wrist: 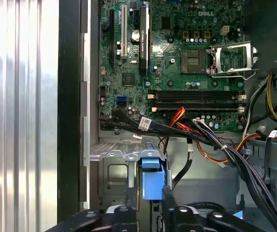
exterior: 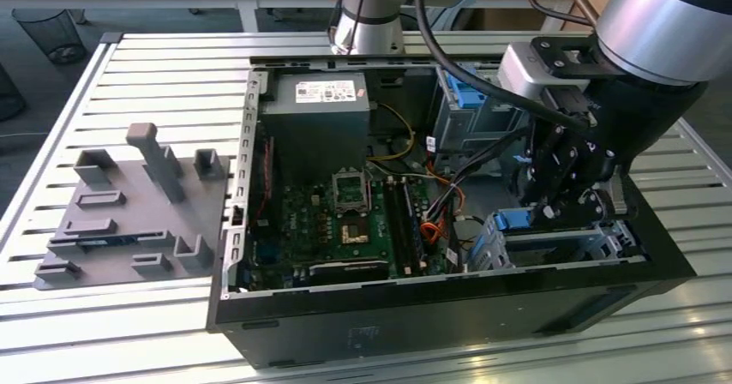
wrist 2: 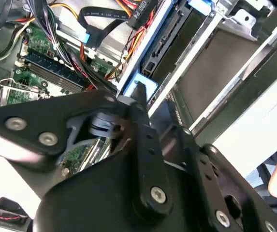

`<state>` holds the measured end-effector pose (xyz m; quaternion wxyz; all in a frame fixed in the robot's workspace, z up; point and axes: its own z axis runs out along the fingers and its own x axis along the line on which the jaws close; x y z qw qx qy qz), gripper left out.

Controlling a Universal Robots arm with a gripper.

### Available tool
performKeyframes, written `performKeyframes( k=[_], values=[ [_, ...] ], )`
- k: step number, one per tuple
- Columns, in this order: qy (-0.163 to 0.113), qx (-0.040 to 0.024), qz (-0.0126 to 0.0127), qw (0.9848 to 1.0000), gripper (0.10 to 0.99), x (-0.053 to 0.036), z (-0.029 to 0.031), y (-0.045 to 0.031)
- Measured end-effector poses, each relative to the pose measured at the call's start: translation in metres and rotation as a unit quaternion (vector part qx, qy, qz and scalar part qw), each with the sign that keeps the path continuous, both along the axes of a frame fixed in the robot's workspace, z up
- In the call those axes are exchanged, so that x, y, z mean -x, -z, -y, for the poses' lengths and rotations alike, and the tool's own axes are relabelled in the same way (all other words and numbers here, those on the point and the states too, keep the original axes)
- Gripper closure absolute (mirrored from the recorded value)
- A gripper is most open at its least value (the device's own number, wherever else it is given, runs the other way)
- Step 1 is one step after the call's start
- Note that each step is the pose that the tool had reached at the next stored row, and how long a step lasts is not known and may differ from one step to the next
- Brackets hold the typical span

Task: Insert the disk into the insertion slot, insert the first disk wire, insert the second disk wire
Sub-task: 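Insert the disk into the insertion slot, then insert the first disk wire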

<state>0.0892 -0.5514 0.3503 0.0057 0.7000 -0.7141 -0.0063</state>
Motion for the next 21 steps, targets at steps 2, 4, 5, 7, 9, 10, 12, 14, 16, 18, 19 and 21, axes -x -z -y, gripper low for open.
performKeyframes(
  k=[2, 4, 5, 7, 9, 10, 12, 14, 16, 18, 19, 21],
  values=[
    [0.0, 0.0, 0.0, 1.0, 0.784, 0.0, 0.0, 0.0012],
    [0.0, 0.0, 0.0, 1.0, 0.898, 0.0, 0.0, 0.0024],
    [0.0, 0.0, 0.0, 1.0, 0.957, 0.0, 0.0, 0.0029],
    [0.0, 0.0001, 0.0, 1.0, 0.98, 0.0, 0.0, 0.0037],
    [0.0, 0.0, 0.0, 1.0, 0.98, 0.0, 0.0, 0.0043],
    [0.0, 0.0, 0.0, 1.0, 0.98, 0.0, 0.0, 0.0046],
    [0.0, 0.0, 0.0, 1.0, 0.98, 0.0, 0.0, 0.005],
    [0.0, 0.0, 0.0, 1.0, 0.98, 0.0, 0.0, 0.0053],
    [0.0, 0.0, 0.0, 1.0, 0.98, -0.0002, 0.0, 0.0056],
    [0.0, 0.0, 0.0, 1.0, 0.98, -0.0006, 0.0, 0.0058],
    [0.0, 0.0, 0.0, 1.0, 0.98, -0.0007, 0.0, 0.0059],
    [0.0, 0.0, 0.0, 1.0, 0.98, -0.001, 0.0, 0.006]
  ],
)
